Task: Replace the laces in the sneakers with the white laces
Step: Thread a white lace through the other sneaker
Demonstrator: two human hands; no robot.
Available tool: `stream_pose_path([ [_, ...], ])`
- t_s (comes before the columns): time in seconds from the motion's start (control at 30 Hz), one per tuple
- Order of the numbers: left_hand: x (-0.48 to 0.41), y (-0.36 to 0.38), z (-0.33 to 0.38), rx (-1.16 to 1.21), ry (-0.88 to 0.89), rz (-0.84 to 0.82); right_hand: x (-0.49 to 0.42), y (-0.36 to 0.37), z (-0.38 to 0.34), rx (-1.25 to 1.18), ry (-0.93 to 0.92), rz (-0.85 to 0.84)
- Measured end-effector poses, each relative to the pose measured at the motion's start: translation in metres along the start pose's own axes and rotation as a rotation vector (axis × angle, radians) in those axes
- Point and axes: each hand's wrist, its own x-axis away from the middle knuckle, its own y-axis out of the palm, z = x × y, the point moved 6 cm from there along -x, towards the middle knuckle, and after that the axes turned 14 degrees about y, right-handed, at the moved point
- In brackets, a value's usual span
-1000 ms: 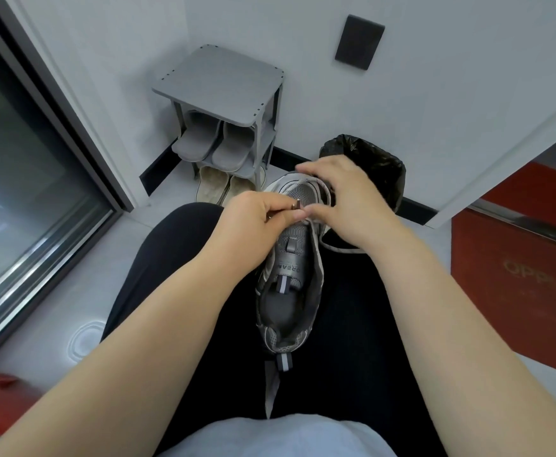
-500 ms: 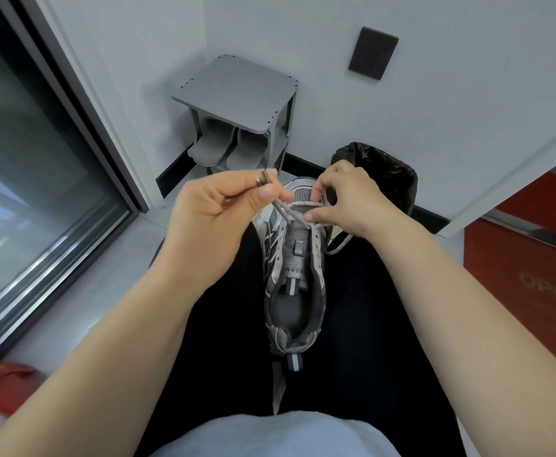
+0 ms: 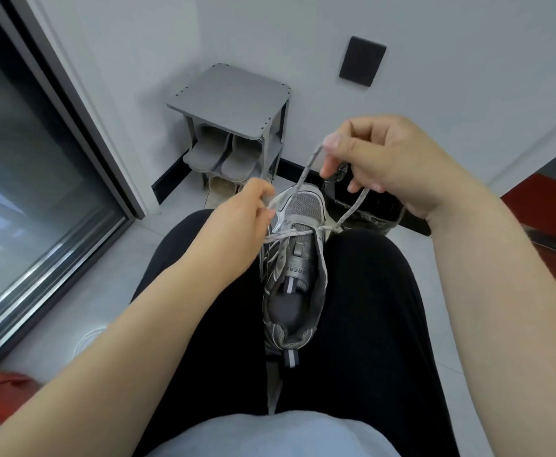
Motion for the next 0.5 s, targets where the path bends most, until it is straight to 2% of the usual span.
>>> stream_pose_path([
  [0.1,0.001,0.012,0.003,-0.143,0.064,-0.138,0.006,0.004,-0.007,0.120,-0.005,-0.024],
  [0.17,0.004,0.019,0.002,-0.253,0.050,-0.225,0.012,-0.004,-0.019,-0.004,-0.072,-0.026],
  [0.27,0.005,0.027,0.009,-0.463,0.121,-0.258,0.026,-0.028,-0.041,-0.216,-0.188,0.033],
  [0.37,0.004,0.028,0.005,-0.548,0.128,-0.276,0.037,-0.044,-0.055,-0.382,-0.279,0.057],
  [0.43,0.003,0.031,0.007,-0.542,0.170,-0.251,0.037,-0.045,-0.060,-0.275,-0.280,0.105],
  [0.5,0.003,0.031,0.006,-0.506,0.174,-0.246,0.027,-0.036,-0.055,-0.055,-0.187,0.145],
])
